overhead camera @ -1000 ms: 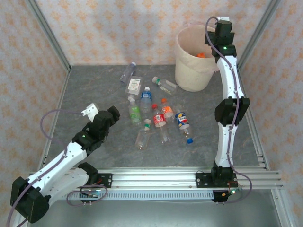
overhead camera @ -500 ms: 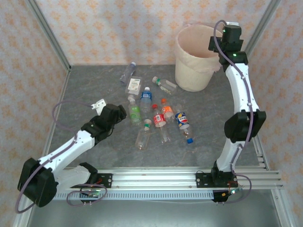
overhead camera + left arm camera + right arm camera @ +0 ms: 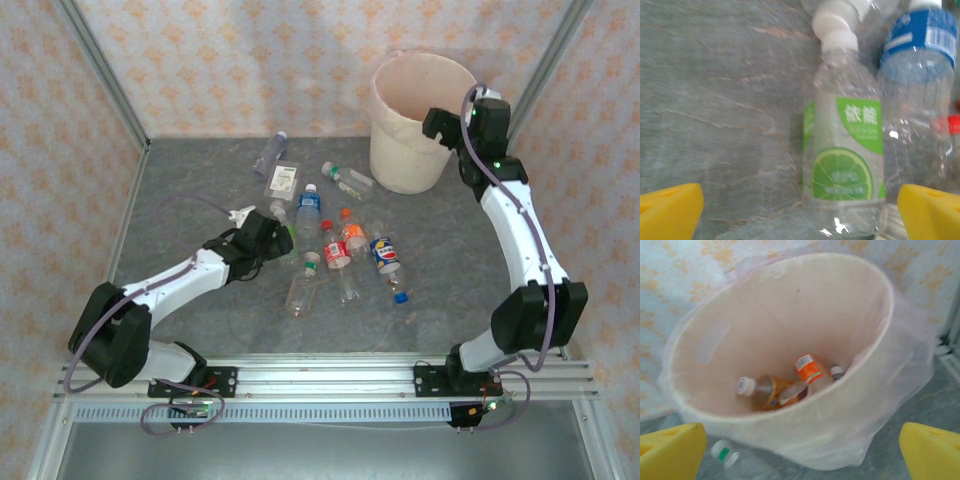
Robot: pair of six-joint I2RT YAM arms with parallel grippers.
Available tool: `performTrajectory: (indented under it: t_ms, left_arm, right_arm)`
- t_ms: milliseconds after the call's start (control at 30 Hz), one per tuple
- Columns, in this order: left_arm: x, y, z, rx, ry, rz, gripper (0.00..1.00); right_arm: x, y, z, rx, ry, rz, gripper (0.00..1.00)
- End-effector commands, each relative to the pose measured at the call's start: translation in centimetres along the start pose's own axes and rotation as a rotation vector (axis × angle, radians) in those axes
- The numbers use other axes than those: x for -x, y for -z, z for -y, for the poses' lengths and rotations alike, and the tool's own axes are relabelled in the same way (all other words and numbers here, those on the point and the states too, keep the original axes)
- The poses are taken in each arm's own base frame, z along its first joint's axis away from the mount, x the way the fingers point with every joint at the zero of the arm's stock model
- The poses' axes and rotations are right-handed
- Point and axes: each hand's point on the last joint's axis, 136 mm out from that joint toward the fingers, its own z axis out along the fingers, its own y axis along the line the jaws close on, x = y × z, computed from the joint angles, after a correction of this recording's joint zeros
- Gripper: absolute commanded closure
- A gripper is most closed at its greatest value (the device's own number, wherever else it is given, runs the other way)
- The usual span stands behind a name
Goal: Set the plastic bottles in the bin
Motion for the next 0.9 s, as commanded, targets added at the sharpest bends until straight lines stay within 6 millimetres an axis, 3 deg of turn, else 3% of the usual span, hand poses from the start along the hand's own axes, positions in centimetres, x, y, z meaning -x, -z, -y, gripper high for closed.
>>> performTrajectory:
  t_ms: [0, 233, 467, 867]
  left_arm:
    - [0.0, 0.0, 1.6, 0.017, -0.082, 0.008, 0.0]
    - [-1.3, -2.4, 2.9, 0.069, -0.159, -0.032, 0.0]
    - [-1.3, -4.0, 2.4, 0.113, -0.149, 0.013, 0.01]
    - [-2.2, -6.2, 2.6, 0.121, -0.187, -0.002, 0.16]
  right_arm:
    - [1.3, 2.7, -2.4, 0.141, -0.106, 0.097, 0.01]
    - [-1.1, 4.7, -2.5, 0.197, -0.152, 0.099, 0.01]
    - [-2.9, 5.5, -2.4, 0.215, -0.163, 0.064, 0.01]
    - [-4.1, 5.5, -2.3, 0.204, -0.156, 0.032, 0.01]
